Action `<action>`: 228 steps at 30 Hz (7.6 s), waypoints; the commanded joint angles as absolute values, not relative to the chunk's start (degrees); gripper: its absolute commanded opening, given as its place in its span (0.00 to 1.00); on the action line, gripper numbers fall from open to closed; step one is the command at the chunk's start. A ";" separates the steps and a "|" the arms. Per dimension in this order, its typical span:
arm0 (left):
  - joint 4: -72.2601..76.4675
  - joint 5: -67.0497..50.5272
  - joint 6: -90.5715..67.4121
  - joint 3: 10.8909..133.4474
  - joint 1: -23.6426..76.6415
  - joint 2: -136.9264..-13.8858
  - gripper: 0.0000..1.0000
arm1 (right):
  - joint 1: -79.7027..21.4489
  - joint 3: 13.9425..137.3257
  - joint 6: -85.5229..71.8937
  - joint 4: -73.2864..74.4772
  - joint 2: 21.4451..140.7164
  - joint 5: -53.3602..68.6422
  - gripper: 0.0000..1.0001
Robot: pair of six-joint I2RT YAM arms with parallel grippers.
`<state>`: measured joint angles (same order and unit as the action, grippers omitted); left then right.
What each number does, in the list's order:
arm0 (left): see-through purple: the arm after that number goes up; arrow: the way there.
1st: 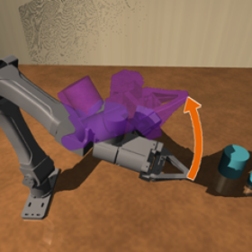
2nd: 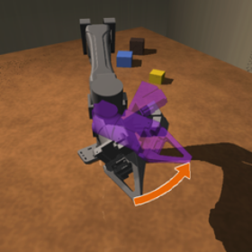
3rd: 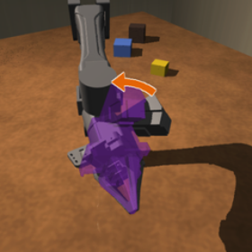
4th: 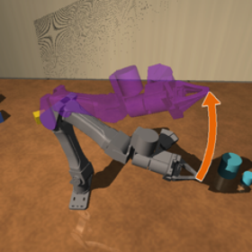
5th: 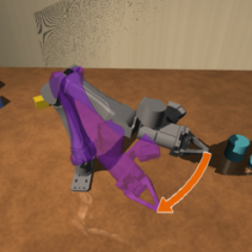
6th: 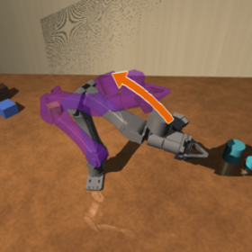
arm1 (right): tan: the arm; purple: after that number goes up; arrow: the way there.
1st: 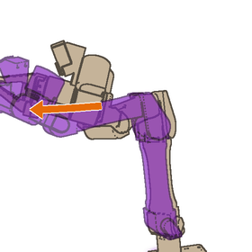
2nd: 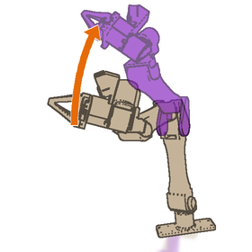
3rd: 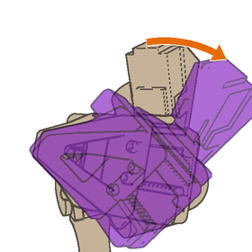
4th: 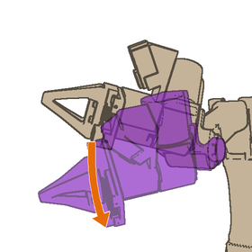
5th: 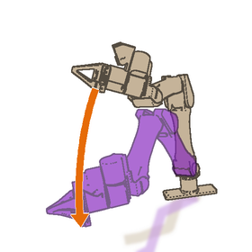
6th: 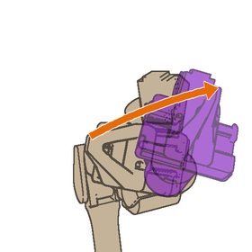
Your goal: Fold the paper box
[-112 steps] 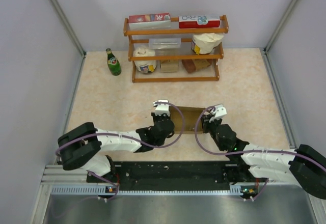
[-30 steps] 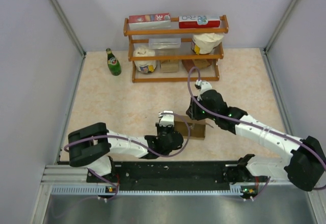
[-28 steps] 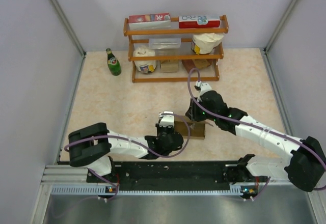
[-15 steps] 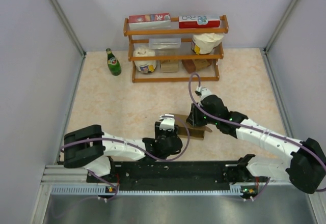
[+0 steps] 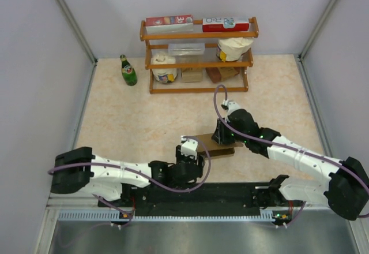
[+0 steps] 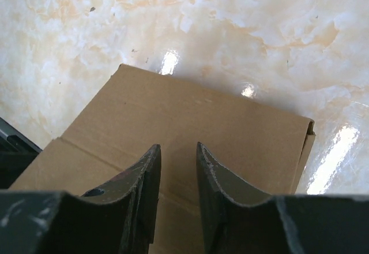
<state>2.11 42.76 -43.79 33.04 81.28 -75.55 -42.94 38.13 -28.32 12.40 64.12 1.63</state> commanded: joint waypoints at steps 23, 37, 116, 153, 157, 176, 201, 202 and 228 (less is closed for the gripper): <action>-2.73 22.85 -40.61 33.22 94.22 -51.51 0.47 | -42.89 22.68 -22.50 0.53 50.10 6.42 0.30; -9.12 44.90 -48.50 33.66 92.55 -45.09 0.34 | -42.98 19.86 -19.43 -1.06 51.76 5.10 0.30; 5.88 17.58 -37.97 33.13 58.89 -74.18 0.00 | -40.17 33.49 -35.16 24.79 60.90 -12.57 0.00; 4.40 13.00 -28.04 37.01 39.38 -79.20 0.12 | -27.26 43.69 -26.46 14.41 75.33 -7.56 0.16; 4.74 13.54 -28.65 34.11 38.15 -74.72 0.18 | -25.75 40.09 -24.27 13.54 70.42 -5.46 0.34; 14.06 -5.89 -38.05 22.15 38.41 -57.22 0.24 | -25.84 35.95 -18.37 4.31 71.44 18.18 0.59; 15.03 -8.61 -38.41 23.91 39.02 -63.89 0.41 | -25.84 32.26 -23.12 9.84 66.88 20.21 0.60; 15.03 -8.61 -38.41 23.99 39.02 -64.16 0.44 | -25.75 32.08 -23.03 9.84 67.15 20.91 0.61; 14.68 -8.00 -37.62 26.02 41.04 -69.96 0.52 | -26.46 32.61 -24.87 8.97 69.43 25.84 0.54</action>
<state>12.01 -7.90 -37.17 25.93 40.47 -70.06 -26.13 31.51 -24.23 10.70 69.19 24.60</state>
